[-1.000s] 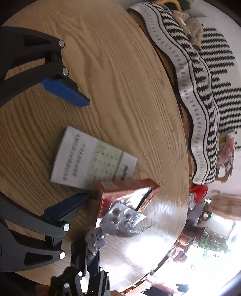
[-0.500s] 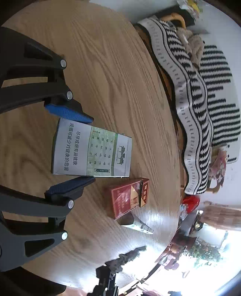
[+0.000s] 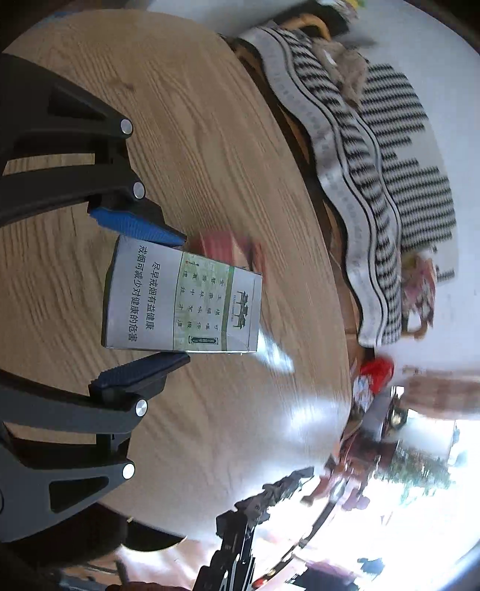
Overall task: Collect trash
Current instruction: 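Carry both items over the black bin and open both tools to drop them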
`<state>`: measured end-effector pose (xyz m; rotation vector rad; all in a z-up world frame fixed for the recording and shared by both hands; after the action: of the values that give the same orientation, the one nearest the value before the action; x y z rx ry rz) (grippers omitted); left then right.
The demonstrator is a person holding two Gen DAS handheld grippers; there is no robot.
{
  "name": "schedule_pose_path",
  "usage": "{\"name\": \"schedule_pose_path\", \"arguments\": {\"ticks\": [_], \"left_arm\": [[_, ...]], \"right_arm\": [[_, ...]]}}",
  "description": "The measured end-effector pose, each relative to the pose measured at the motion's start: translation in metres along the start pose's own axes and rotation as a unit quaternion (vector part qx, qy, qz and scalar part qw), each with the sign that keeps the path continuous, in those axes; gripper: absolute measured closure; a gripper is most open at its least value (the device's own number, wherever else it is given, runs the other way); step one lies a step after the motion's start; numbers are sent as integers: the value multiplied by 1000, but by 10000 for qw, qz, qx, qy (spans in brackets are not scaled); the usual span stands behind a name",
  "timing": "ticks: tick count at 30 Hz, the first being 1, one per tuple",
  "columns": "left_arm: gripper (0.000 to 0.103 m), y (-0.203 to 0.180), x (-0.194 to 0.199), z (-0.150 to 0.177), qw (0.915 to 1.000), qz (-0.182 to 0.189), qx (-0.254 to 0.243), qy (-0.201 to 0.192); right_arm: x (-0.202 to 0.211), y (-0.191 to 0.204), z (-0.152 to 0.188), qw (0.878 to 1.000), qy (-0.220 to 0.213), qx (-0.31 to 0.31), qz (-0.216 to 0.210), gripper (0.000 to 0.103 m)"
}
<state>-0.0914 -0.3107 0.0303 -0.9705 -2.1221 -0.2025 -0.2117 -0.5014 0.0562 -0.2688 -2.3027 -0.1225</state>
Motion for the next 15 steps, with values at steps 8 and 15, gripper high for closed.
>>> {"name": "schedule_pose_path", "arguments": {"ticks": [8, 15], "left_arm": [[46, -153, -52, -32, 9934, 948, -641, 76], [46, -295, -94, -34, 9752, 1801, -1249, 318]], "right_arm": [[53, -139, 44, 9931, -148, -756, 881, 79], [92, -258, 113, 9743, 1, -1506, 1674, 79]]}}
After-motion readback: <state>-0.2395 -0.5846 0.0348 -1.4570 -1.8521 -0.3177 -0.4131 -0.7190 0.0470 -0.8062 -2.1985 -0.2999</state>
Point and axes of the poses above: each gripper's, at about its wrist camera, not at the fingertips, and x roughly against the way its jaws point, y to its left, z to its underside, the point moved 7 cm from there along -x, roughly the way its jaws point, and after that the axes turned 14 degrees about z, right-handed, at the moved point
